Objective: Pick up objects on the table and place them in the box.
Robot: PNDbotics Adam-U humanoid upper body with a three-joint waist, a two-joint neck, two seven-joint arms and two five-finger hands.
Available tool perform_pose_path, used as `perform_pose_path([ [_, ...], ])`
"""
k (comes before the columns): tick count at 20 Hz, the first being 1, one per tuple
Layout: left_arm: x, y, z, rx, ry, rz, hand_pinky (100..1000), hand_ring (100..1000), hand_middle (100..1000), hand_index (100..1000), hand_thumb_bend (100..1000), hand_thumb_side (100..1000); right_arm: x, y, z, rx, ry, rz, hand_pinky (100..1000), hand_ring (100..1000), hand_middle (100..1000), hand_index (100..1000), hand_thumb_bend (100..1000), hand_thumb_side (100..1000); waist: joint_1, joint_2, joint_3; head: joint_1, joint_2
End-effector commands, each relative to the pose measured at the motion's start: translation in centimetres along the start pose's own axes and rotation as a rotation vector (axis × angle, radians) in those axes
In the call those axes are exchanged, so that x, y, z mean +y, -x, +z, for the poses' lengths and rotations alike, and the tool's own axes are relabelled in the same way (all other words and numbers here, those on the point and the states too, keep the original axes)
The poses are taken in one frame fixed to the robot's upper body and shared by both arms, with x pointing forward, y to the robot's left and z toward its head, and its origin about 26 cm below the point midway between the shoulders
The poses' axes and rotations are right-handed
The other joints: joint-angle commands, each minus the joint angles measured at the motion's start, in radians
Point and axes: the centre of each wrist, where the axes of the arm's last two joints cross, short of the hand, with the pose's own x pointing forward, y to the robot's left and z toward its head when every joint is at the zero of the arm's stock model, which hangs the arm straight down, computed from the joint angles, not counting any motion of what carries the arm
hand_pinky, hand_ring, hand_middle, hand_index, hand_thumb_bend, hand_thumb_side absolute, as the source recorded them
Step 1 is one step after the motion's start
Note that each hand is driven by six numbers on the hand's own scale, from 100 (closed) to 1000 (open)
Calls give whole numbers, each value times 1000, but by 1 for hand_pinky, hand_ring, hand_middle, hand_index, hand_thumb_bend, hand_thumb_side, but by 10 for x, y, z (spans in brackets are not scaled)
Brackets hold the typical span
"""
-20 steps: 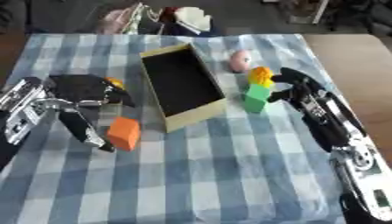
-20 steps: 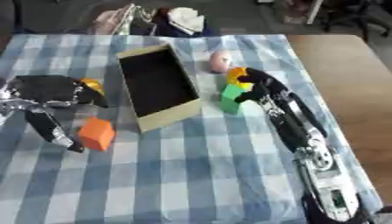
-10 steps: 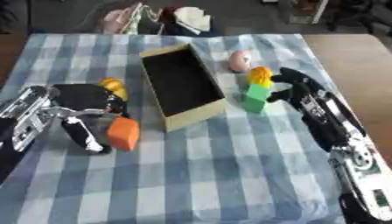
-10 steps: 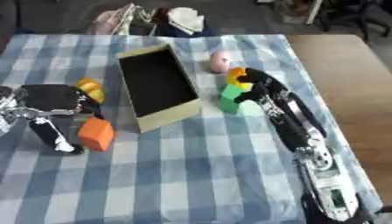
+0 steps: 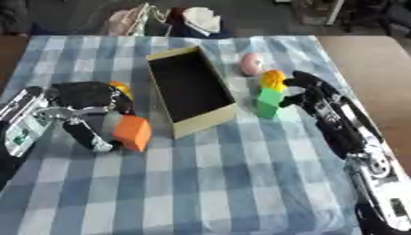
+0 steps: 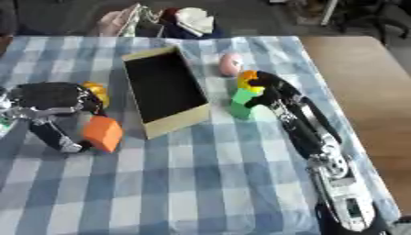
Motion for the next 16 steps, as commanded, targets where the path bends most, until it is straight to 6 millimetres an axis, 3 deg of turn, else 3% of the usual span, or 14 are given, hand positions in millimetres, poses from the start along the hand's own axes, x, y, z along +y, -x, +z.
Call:
perform_pose_path([
  [1,37,2,18,-62,14,-59,754,605,548,695,131,321,-3,-6,-3,-21,-1,13,870,666,827,923,100,738,10,-27,1,-5,5],
  [2,44,2,20,-53,-12,-51,754,604,547,695,193,291,-3,-6,-3,-21,-1,12,870,666,827,923,100,738,10,-28,1,-5,5],
  [7,68,9,13,-7,-76,-15,753,605,548,698,198,287,-1,-5,-3,-21,-6,4,870,666,827,923,100,738,7,-32,-6,0,5],
  [16,67,24,-37,36,-82,13,759,620,566,718,189,285,9,-6,-8,-39,-38,-28,870,666,827,923,100,739,-10,-35,-44,32,5],
])
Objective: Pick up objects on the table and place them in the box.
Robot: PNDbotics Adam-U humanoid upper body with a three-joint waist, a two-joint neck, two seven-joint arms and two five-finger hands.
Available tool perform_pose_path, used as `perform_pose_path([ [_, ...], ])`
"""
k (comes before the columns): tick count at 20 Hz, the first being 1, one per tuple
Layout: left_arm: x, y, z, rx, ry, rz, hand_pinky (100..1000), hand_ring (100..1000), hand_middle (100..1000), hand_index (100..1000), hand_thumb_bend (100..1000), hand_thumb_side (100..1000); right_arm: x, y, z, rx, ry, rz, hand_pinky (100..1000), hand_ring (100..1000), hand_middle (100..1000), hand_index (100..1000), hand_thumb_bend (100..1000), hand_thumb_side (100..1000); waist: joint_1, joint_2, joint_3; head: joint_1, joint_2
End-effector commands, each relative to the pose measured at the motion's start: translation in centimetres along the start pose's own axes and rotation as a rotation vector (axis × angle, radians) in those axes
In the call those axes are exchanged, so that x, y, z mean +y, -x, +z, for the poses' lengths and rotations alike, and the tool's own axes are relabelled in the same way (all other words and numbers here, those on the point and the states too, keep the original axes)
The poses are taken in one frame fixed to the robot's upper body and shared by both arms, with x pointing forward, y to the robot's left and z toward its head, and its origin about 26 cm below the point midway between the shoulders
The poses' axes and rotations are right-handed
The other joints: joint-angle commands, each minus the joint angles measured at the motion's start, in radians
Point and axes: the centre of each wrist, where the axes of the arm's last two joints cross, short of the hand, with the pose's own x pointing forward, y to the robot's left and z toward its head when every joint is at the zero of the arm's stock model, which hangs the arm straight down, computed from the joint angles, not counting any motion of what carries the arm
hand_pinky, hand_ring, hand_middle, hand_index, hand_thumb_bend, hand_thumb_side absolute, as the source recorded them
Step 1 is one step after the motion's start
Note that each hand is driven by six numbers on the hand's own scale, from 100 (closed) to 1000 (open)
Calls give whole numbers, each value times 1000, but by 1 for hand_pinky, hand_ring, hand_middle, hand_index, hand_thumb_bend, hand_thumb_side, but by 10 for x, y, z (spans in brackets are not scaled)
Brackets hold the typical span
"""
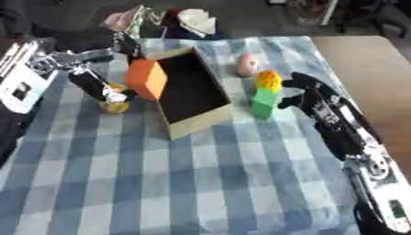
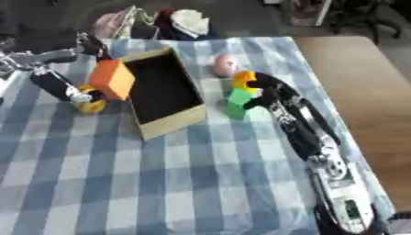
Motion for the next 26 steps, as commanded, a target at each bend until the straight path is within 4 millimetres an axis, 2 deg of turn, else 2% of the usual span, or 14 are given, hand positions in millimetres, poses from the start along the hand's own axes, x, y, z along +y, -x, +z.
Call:
perform_pose_path([
  [1,5,4,-11,-24,37,-45,761,626,577,736,189,289,1,-6,-5,-31,-15,-2,870,666,827,924,100,738,-11,-29,-6,11,5],
  [6,-14,4,-31,-28,67,-34,766,648,622,774,168,286,4,-7,-7,-37,-25,-12,870,666,827,924,100,738,-13,-29,-18,18,5],
  [7,-17,3,-34,-36,72,-37,774,673,674,818,191,288,5,-7,-8,-39,-28,-14,870,666,827,924,100,737,-14,-29,-20,18,5],
  [10,-19,0,-39,-56,82,-58,786,716,730,859,225,293,5,-7,-8,-41,-31,-17,870,666,826,924,100,737,-13,-29,-23,19,5],
  [11,-18,0,-39,-59,83,-67,804,748,772,892,263,299,6,-7,-9,-42,-32,-17,870,667,826,924,100,737,-13,-29,-24,19,5],
  [14,-17,1,-37,-61,96,-95,835,791,829,927,321,302,5,-8,-9,-42,-31,-18,870,666,827,924,100,737,-12,-29,-24,18,5],
  [17,-12,3,-33,-57,99,-116,858,819,864,944,325,474,5,-7,-8,-40,-30,-16,870,667,827,924,100,738,-12,-29,-23,18,5],
  [20,-6,6,-27,-53,109,-137,869,832,879,954,335,560,5,-7,-8,-38,-30,-15,870,667,827,924,100,738,-12,-29,-21,17,5],
  [24,4,10,-15,-44,112,-159,864,826,871,953,344,527,4,-7,-7,-36,-25,-13,870,667,827,924,100,738,-10,-30,-17,13,5],
  [26,12,15,-3,-22,107,-166,855,812,856,948,353,472,3,-7,-7,-35,-21,-9,870,667,827,924,100,737,-8,-29,-13,7,5],
])
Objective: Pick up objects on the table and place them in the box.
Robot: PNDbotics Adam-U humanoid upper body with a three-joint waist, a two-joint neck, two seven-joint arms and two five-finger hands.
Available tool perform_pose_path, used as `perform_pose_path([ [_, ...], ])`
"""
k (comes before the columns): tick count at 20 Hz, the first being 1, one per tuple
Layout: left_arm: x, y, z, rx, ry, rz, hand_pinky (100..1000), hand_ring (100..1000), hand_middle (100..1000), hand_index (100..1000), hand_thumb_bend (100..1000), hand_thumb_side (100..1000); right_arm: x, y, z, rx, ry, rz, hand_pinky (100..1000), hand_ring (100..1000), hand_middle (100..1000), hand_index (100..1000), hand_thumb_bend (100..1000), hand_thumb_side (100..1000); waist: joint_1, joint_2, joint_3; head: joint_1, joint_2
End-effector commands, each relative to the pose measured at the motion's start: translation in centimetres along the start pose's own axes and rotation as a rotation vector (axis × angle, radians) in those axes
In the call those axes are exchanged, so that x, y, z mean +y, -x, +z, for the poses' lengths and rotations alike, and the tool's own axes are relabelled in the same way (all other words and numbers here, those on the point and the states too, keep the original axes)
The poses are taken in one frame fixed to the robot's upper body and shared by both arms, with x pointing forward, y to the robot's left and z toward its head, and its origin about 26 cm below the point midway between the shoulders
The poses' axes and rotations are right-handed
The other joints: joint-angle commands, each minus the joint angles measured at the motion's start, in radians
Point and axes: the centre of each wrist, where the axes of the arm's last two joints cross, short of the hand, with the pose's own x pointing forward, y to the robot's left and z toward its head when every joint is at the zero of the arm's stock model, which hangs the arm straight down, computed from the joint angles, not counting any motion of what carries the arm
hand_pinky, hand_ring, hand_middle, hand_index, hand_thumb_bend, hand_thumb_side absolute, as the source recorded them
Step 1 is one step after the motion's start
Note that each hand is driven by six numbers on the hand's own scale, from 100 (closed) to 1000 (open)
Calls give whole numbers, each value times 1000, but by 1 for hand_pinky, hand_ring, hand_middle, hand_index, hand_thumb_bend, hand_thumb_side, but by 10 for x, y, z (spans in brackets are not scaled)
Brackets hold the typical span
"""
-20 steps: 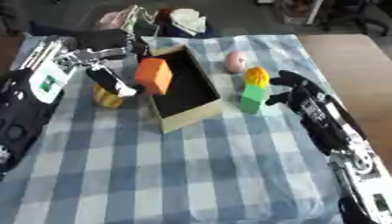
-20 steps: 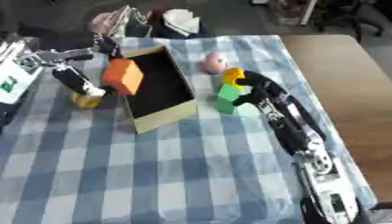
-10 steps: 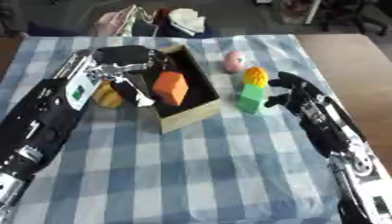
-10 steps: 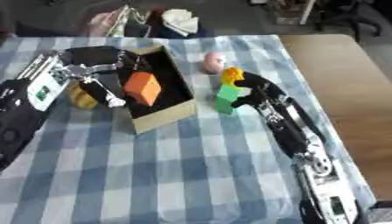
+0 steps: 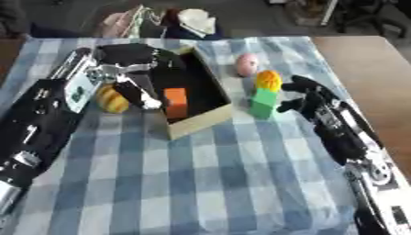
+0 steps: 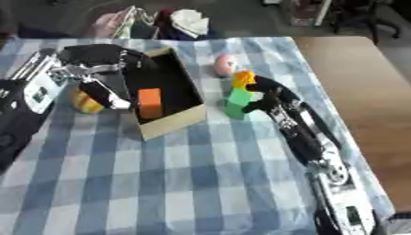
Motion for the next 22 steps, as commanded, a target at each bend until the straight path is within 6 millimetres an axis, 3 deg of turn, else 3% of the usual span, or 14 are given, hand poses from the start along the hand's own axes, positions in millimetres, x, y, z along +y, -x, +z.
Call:
perform_pose_path([
  [1,27,14,27,-19,48,-77,851,806,849,946,354,444,-5,-7,-3,-24,3,21,870,667,827,924,100,737,-7,-29,3,-10,5],
  [4,32,27,55,62,58,-54,841,791,834,942,402,388,-6,-7,-2,-19,9,27,870,667,827,924,100,740,-3,-28,9,-19,5],
  [10,10,54,89,268,145,22,835,786,828,939,413,473,-7,-7,-1,-16,10,32,870,667,827,924,100,740,-3,-26,14,-26,5],
  [17,-24,64,87,356,243,63,831,784,830,940,388,639,-7,-6,-1,-17,10,30,870,667,827,924,100,743,-6,-25,14,-27,5],
  [22,-40,62,74,364,272,56,831,787,835,941,389,659,-6,-6,-2,-19,7,26,870,667,827,924,100,744,-8,-24,11,-25,5],
])
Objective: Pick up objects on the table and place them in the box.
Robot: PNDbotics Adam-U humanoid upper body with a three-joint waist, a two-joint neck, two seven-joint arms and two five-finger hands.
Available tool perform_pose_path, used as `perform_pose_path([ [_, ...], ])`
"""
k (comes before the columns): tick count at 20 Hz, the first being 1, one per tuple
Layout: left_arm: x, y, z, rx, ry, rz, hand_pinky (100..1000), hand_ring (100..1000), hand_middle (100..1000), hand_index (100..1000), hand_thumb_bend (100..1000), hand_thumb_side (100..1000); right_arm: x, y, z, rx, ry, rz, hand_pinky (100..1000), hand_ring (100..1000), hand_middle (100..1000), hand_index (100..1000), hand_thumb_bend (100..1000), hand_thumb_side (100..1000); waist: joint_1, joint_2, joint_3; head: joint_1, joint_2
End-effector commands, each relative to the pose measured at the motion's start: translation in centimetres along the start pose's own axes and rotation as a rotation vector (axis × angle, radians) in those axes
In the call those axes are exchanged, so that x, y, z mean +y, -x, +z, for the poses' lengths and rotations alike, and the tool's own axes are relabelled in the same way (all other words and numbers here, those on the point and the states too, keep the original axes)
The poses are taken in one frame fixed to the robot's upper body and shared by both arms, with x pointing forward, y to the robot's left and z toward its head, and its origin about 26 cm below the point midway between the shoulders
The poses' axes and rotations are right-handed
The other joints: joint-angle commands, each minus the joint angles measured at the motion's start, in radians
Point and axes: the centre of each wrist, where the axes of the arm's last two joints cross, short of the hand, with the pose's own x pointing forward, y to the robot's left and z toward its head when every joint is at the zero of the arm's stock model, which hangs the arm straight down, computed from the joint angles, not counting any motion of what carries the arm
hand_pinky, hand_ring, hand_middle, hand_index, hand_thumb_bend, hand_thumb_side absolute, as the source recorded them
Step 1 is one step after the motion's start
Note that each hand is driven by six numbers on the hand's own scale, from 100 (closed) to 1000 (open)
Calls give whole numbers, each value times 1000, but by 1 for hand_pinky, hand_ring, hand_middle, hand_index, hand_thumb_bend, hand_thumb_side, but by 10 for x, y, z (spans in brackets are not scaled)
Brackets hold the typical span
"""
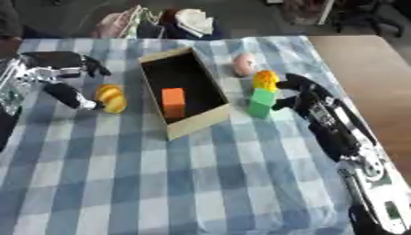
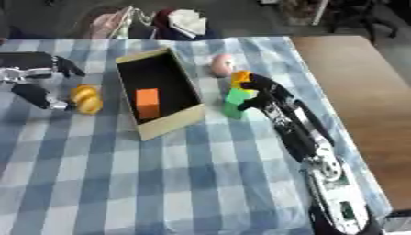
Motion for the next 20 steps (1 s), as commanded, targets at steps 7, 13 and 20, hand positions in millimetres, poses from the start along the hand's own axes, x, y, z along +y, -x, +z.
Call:
perform_pose_path([
  [7,-5,-4,-10,48,-38,-33,808,757,814,916,390,535,-3,-7,-4,-22,-6,17,870,667,827,924,100,745,-10,-22,-5,-2,5],
  [13,-17,-5,-14,65,-69,-26,704,575,619,759,261,381,-3,-6,-4,-20,-5,17,870,667,828,924,100,749,-10,-20,-4,-5,5],
  [20,-6,-1,-6,52,-195,4,579,396,405,568,100,306,-4,-6,-3,-18,-3,19,870,667,828,924,100,749,-9,-22,-3,-8,5],
])
